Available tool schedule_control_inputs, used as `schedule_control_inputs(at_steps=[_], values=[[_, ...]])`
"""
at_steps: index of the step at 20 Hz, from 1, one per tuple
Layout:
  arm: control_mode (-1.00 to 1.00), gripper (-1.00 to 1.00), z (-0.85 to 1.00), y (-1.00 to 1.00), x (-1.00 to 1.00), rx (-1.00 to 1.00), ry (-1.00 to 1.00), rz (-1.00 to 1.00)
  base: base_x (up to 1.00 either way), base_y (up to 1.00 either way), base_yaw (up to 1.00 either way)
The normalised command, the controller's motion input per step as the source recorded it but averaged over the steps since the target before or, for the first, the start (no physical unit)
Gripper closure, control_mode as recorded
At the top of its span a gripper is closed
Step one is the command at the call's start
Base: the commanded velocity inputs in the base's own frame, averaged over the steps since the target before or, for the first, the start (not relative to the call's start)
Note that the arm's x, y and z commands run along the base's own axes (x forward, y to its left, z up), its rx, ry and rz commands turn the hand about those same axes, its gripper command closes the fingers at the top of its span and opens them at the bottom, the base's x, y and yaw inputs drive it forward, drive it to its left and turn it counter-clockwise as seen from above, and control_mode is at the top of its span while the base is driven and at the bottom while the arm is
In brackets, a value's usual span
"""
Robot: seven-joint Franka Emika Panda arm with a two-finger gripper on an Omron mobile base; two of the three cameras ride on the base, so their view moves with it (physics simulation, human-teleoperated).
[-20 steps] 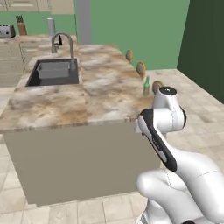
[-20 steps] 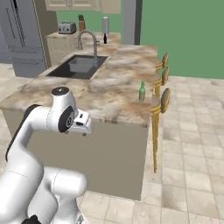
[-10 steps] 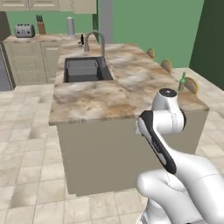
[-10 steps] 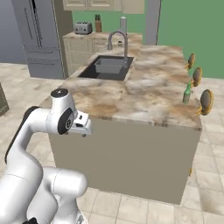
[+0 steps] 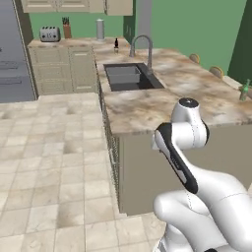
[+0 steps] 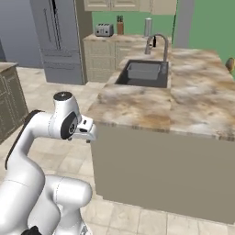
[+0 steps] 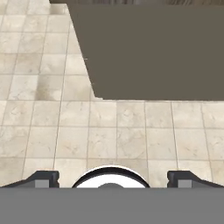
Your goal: Move the drinks to the dining counter.
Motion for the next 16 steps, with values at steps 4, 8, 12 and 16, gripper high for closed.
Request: schedule_control_inputs(at_steps=[4, 8, 12, 16], values=[[1.0, -1.0, 0.0, 0.0, 0.0, 0.0, 0.0, 0.0, 0.54, 1.0, -0.02], [1.0, -1.0, 0.0, 0.0, 0.0, 0.0, 0.0, 0.0, 0.66, 1.0, -0.05], [1.0, -1.0, 0.0, 0.0, 0.0, 0.0, 0.0, 0.0, 0.84, 1.0, -0.13], [1.0, -1.0, 0.0, 0.0, 0.0, 0.0, 0.0, 0.0, 0.73, 0.83, -0.25]])
